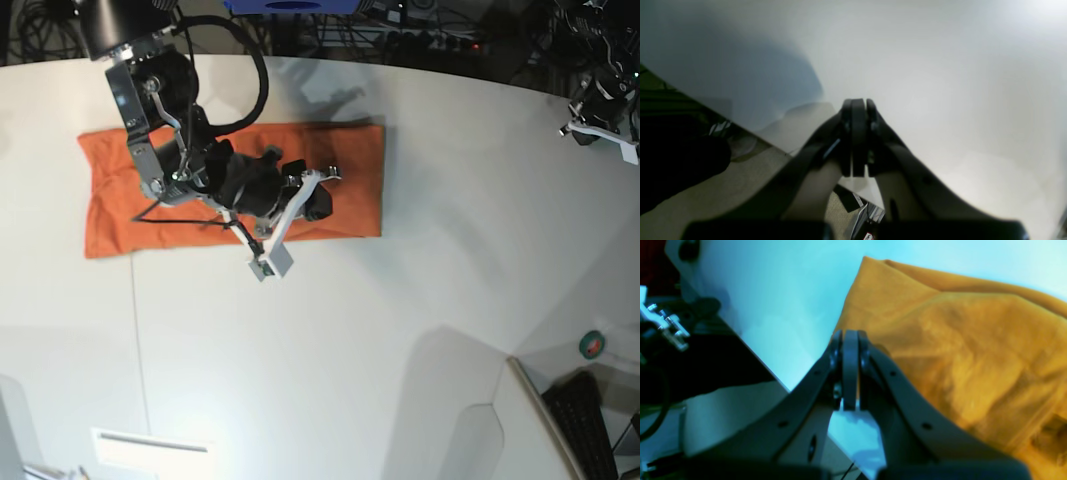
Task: Layout the t-shirt on the table in an organized manner, then fold the t-shirt properly
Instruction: 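Press the right gripper along the folded orange strip to flatten it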
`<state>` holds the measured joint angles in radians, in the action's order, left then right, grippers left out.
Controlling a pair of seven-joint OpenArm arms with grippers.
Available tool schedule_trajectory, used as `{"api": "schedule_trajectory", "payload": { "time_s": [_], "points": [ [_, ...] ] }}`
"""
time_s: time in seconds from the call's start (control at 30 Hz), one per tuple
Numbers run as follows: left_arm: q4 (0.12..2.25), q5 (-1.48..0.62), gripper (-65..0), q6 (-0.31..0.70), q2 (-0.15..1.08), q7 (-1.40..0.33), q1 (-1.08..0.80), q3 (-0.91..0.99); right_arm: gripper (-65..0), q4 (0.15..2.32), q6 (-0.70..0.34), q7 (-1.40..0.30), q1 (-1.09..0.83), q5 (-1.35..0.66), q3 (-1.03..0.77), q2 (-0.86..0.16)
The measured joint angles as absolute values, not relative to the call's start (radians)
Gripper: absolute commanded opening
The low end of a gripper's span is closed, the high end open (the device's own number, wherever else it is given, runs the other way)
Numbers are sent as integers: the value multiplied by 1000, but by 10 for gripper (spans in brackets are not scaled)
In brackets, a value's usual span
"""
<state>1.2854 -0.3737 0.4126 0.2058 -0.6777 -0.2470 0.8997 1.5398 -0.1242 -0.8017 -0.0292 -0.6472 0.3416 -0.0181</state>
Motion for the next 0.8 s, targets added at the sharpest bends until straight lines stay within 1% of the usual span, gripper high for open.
{"api": "schedule_trajectory", "payload": {
  "time_s": [0.1, 0.2, 0.4, 0.5, 0.6, 0.67, 0.73, 0.8],
  "points": [
    [1285, -374, -650, 413, 206, -678, -250, 900, -650, 1426, -122, -782, 7, -641, 358, 23],
    [1285, -373, -650, 413, 211, -678, -252, 902, -650, 1304, -128, -720, 39, -654, 364, 51],
    [1285, -374, -650, 413, 209, -678, -252, 903, -650, 1053, -125, -570, 87, -653, 361, 36],
    [1285, -374, -650, 413, 208, -678, -253, 904, -650, 1064, -126, -570, 88, -648, 362, 38],
    [1285, -374, -650, 413, 210, -677, -252, 904, -650, 1187, -120, -570, 51, -643, 362, 38],
    [1285, -374, -650, 413, 211, -677, -252, 904, -650, 1231, -126, -593, 46, -650, 363, 41],
    [1285, -373, -650, 413, 210, -678, -252, 903, -650, 1219, -126, -585, 61, -648, 363, 42],
    [1285, -373, -650, 413, 212, -677, -253, 904, -650, 1151, -128, -552, 93, -649, 360, 42]
  ]
}}
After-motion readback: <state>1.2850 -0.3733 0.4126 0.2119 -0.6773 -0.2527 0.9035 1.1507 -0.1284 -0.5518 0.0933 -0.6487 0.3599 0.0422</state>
